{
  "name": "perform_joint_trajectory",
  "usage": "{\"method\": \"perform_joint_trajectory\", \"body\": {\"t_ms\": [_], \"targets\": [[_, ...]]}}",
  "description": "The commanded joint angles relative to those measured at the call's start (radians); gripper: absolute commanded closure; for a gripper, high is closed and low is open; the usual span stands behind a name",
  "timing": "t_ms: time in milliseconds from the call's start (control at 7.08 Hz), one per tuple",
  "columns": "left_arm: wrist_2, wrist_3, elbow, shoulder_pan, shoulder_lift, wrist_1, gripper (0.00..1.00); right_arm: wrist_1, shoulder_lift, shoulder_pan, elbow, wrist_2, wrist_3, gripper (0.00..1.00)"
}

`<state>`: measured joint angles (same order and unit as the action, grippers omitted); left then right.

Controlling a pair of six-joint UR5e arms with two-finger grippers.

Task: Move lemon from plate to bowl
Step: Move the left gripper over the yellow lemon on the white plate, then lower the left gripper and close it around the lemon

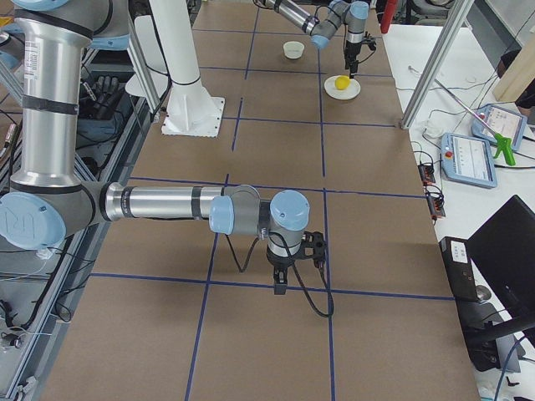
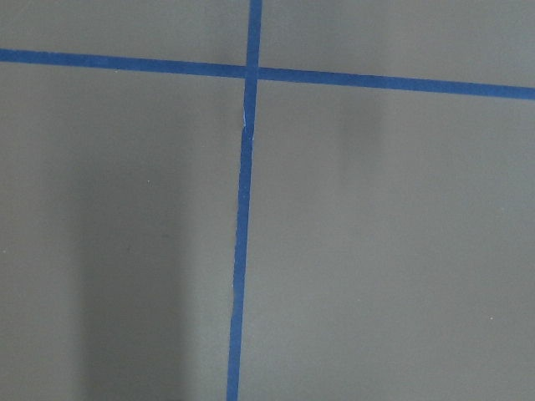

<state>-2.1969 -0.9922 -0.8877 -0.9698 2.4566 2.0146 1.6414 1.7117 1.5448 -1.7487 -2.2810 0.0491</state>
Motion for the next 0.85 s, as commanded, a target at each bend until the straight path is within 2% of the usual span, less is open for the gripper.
{"method": "perform_joint_trajectory", "body": {"t_ms": [0,706], "targets": [[0.002,-0.026,0.009,0.022,0.001,0.004,0.00,0.000,0.000,0.000,0.000,0.000,0.000,0.00],[0.003,-0.043,0.030,0.059,-0.004,0.019,0.00,0.000,0.000,0.000,0.000,0.000,0.000,0.00]]}}
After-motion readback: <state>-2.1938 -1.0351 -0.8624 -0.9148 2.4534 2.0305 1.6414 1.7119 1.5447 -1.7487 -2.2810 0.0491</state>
